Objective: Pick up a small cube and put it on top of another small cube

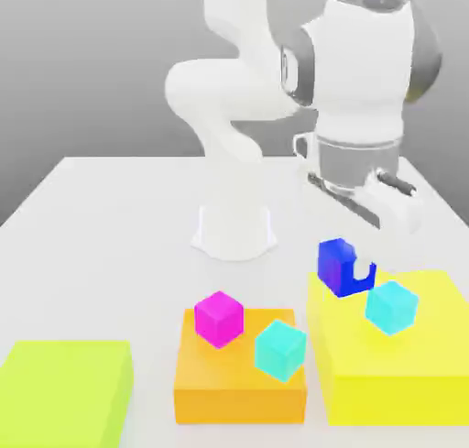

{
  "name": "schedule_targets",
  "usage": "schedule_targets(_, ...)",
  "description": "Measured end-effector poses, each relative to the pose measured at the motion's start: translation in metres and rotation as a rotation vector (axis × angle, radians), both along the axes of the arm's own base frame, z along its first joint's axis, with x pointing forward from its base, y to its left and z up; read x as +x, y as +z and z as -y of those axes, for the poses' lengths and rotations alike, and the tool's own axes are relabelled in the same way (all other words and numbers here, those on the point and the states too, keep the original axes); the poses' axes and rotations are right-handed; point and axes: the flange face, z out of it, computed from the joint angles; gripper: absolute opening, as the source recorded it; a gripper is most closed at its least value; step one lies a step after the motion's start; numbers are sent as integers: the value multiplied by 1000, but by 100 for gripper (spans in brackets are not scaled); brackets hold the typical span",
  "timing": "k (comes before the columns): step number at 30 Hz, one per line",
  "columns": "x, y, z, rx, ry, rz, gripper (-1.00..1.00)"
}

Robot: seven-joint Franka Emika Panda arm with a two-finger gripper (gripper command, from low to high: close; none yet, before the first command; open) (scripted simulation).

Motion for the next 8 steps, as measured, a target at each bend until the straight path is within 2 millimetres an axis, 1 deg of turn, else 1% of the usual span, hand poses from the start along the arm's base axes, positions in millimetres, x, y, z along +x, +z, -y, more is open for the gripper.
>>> schedule_targets(1,-5,-8,-9,-7,17,-1,-100)
schedule_targets(2,-7,-18,-13,-11,26,-1,-100)
schedule_targets(5,-11,-50,-18,-9,36,-2,-100)
schedule_targets(6,-12,-55,-18,-7,37,-2,100)
schedule_targets(8,-12,-55,-18,-7,37,-2,100)
